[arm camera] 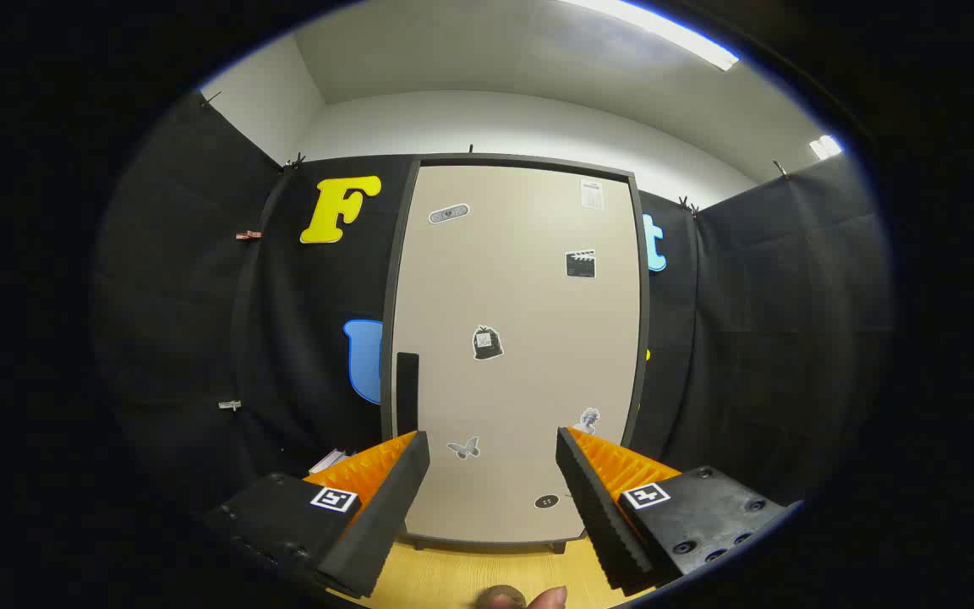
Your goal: Open the shoe cabinet door, grab the shoes and put them into the shoe cabinet, then close the shoe cabinet door.
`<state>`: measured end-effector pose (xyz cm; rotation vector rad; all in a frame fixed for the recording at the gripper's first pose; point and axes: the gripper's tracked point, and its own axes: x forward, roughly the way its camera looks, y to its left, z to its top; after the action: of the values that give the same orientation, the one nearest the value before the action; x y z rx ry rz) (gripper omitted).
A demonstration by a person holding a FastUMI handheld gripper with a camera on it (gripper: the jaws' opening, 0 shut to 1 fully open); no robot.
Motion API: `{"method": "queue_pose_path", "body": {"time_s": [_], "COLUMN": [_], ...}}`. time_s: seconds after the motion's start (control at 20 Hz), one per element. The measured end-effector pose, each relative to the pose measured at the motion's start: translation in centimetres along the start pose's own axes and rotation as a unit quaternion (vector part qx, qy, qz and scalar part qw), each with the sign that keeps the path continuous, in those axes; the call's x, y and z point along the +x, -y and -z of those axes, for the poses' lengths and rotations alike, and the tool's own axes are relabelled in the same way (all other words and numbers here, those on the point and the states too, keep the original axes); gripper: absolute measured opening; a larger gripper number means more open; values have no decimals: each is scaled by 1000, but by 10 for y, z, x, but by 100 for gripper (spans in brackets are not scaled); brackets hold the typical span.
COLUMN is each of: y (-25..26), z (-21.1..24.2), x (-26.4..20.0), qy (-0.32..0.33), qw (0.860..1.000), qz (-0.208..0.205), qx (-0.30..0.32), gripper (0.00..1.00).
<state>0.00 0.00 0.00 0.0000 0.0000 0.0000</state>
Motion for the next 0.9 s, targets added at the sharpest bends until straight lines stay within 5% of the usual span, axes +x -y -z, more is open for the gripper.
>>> {"method": "queue_pose_path", "body": {"time_s": [0.9], "y": [-53], "z": [0], "x": [51], "qy": [-8], "qw": [999], "qz": [-28], "qx": [23], "gripper": [98]}}
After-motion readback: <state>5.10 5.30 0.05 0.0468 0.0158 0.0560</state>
